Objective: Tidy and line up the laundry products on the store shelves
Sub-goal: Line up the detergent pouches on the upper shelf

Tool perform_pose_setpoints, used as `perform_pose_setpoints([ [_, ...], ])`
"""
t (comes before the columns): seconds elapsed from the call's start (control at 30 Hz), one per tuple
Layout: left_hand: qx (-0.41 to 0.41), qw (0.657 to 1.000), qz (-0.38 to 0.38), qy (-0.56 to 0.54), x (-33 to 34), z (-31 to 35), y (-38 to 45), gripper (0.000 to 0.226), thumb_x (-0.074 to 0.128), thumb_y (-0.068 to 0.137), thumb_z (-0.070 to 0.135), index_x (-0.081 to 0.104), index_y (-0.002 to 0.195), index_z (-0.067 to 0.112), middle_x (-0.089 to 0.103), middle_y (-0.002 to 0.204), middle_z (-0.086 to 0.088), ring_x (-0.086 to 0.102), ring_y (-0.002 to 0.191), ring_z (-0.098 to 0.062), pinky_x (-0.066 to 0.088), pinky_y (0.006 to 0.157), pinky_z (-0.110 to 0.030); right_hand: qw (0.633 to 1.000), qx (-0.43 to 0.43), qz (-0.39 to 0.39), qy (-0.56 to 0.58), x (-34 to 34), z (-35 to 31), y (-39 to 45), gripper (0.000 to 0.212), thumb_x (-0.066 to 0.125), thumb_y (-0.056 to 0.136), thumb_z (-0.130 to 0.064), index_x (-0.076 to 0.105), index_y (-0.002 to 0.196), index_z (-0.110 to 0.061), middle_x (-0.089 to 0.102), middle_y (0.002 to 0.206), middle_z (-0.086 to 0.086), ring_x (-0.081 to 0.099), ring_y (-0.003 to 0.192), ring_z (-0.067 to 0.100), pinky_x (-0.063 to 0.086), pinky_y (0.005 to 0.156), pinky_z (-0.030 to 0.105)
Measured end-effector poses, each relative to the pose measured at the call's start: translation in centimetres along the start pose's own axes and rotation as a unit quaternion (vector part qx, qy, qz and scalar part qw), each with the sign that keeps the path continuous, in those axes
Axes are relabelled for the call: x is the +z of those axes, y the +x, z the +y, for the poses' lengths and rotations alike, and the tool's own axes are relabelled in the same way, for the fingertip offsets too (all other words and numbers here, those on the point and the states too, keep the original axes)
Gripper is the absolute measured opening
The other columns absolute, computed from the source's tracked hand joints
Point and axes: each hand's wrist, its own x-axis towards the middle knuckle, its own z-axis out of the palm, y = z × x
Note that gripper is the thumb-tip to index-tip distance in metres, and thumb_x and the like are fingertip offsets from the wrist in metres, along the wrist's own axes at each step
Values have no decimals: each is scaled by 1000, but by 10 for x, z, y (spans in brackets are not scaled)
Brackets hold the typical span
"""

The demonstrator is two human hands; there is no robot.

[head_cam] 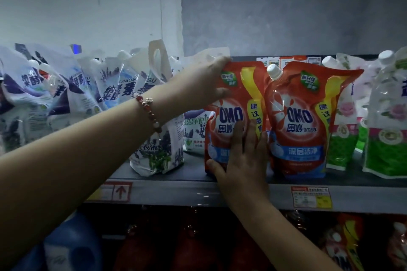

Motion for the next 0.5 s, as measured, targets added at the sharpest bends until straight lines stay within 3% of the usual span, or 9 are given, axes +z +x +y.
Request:
perform_pose_setpoints([
  [0.07, 37, 998, 20, 41, 8, -3, -1, 82, 69, 88, 36, 27, 154, 14, 55, 138, -10, 61, 107, -18, 52, 95, -29, 1000, -10, 5, -21, 0, 1, 4, 116, 68, 78, -60, -2, 155, -9, 2, 162, 19, 1, 147, 43, 10, 119, 56],
  [0.17, 44, 984, 66, 162, 23, -3, -7, 76, 60, 94, 42, 25, 156, 13, 50, 142, -18, 58, 118, -32, 51, 99, -43, 999, -9, -20, -49, -3, 0, 9, 120, 71, 75, -60, 1, 154, -2, 4, 163, 18, 1, 148, 40, 14, 119, 56],
  [0.23, 43, 974, 125, 186, 28, 3, -21, 64, 55, 98, 40, 34, 153, 15, 45, 147, -20, 52, 125, -35, 44, 103, -47, 997, -13, -54, -48, -11, 0, 8, 118, 64, 78, -64, -6, 153, -6, -7, 163, 15, -10, 149, 38, 7, 120, 54],
  [0.33, 38, 969, 203, 134, 26, 10, -61, 54, 53, 97, 40, 48, 144, 15, 47, 146, -18, 50, 127, -32, 41, 106, -47, 994, -29, -106, 25, -28, -1, 1, 103, 42, 88, -68, -20, 152, -15, -30, 159, 5, -34, 142, 25, -11, 120, 46],
  [0.4, 2, 964, 251, 84, 23, 6, -97, 46, 54, 97, 36, 55, 137, 13, 52, 137, -15, 51, 122, -28, 43, 103, -44, 989, -65, -101, 86, -39, -8, -4, 94, 41, 92, -65, -8, 155, -17, -18, 163, 4, -30, 144, 17, -13, 117, 36],
  [0.5, -119, 935, 333, 21, 25, -14, -149, 39, 55, 94, 26, 57, 130, 11, 57, 123, -9, 53, 114, -21, 44, 97, -41, 966, -131, -115, 189, -43, -32, -3, 86, 46, 88, -56, 8, 157, -20, 5, 164, -2, -8, 150, 11, 0, 119, 29],
])
